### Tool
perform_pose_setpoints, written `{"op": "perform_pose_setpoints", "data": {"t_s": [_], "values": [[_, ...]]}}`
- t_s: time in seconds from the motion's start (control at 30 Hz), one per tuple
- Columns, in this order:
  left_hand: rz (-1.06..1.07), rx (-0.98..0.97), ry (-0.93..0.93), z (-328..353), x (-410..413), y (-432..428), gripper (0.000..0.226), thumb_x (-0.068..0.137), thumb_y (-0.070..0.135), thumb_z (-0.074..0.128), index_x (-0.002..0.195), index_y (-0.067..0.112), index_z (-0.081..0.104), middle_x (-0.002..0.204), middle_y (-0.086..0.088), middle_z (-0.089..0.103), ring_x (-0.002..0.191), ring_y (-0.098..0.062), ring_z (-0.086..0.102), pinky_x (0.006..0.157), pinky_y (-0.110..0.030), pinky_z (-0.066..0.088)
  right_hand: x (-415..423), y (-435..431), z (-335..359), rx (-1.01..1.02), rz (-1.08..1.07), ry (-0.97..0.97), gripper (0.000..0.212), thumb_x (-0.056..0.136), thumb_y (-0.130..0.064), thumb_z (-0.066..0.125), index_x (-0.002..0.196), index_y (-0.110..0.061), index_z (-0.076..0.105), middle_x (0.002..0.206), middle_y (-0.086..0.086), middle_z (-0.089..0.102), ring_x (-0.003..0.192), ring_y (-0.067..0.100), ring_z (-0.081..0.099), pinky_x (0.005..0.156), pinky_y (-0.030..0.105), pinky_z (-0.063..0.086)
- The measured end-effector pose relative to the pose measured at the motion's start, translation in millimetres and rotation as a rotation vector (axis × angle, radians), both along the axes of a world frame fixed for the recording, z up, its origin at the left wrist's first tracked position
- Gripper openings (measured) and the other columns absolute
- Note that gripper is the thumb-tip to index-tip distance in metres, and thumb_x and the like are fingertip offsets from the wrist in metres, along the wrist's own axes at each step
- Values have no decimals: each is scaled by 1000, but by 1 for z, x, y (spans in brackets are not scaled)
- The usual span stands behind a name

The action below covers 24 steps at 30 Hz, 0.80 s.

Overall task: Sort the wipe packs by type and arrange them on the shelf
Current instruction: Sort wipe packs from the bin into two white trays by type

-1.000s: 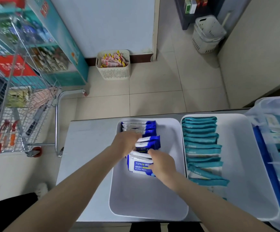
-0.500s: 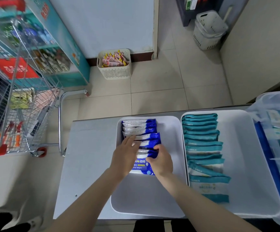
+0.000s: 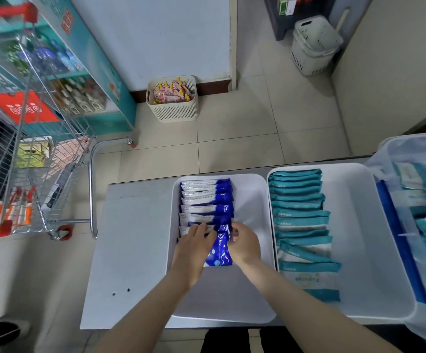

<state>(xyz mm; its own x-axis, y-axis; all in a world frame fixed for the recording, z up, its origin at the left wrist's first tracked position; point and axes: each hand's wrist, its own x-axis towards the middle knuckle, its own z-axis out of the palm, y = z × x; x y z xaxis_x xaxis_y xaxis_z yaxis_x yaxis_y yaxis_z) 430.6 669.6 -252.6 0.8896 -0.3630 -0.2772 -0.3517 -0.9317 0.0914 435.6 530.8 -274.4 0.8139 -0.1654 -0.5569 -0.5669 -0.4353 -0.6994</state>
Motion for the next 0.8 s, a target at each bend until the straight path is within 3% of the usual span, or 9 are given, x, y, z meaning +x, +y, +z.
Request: {"op": "perform_pose_setpoints", "data": {"t_s": [0.13, 0.23, 0.3, 0.4, 0.47, 0.53, 0.67, 0.8], "values": [[-14, -30, -11, 0, -4, -1, 59, 38, 5, 85, 93, 17, 68, 101, -2, 66, 89, -24, 66, 52, -31, 55, -11, -11, 16, -12, 27, -47, 31, 85, -18, 61, 116, -23, 59, 112, -4, 61, 99, 15, 60, 86, 29, 49], [94, -98, 35, 3, -5, -6, 64, 48, 9, 85, 108, 19, 65, 111, -1, 63, 97, -27, 63, 61, -35, 57, -16, -26, 44, 32, 59, -129, 33, 88, -6, 54, 120, -16, 57, 112, -4, 57, 97, 11, 55, 87, 24, 47], [177, -218, 29, 16, -4, -22, 50, 68, 11, 77, 115, 20, 63, 115, 2, 62, 102, -26, 61, 71, -37, 55, -21, -42, 62, 40, 53, -197, 36, 89, -2, 52, 122, -15, 56, 115, -5, 57, 100, 10, 56, 88, 23, 47], [340, -433, 28, 49, 2, -64, 30, 86, 19, 65, 115, 28, 64, 110, 13, 62, 98, -10, 59, 81, -28, 47, -28, -80, 83, 19, -29, -273, 34, 89, -5, 55, 119, -21, 58, 114, -10, 60, 102, 7, 58, 88, 18, 48], [368, -566, 45, 68, 6, -96, 24, 86, 20, 65, 107, 32, 65, 98, 18, 62, 86, -1, 57, 81, -26, 48, -37, -114, 98, -24, -80, -317, 27, 89, -8, 58, 114, -21, 61, 105, -13, 61, 95, 3, 57, 84, 10, 45], [351, -687, 78, 82, 7, -131, 21, 84, 18, 66, 101, 30, 68, 93, 17, 64, 83, -1, 59, 81, -28, 50, -48, -151, 110, -40, -122, -356, 28, 88, -5, 58, 112, -20, 62, 103, -12, 63, 91, 2, 60, 81, 7, 45], [313, -763, 185, 98, -3, -196, 19, 84, 19, 66, 97, 33, 67, 93, 20, 66, 84, 1, 61, 80, -21, 49, -77, -227, 124, -111, -202, -342, 31, 88, -1, 57, 109, -22, 63, 100, -14, 64, 88, -2, 60, 80, 9, 47], [249, -806, 322, 97, -25, -249, 19, 86, 18, 62, 93, 36, 67, 86, 20, 65, 81, 2, 61, 75, -20, 49, -105, -310, 113, -323, -247, -259, 32, 86, -1, 56, 111, -19, 65, 107, -5, 67, 92, 8, 60, 82, 18, 43]]}}
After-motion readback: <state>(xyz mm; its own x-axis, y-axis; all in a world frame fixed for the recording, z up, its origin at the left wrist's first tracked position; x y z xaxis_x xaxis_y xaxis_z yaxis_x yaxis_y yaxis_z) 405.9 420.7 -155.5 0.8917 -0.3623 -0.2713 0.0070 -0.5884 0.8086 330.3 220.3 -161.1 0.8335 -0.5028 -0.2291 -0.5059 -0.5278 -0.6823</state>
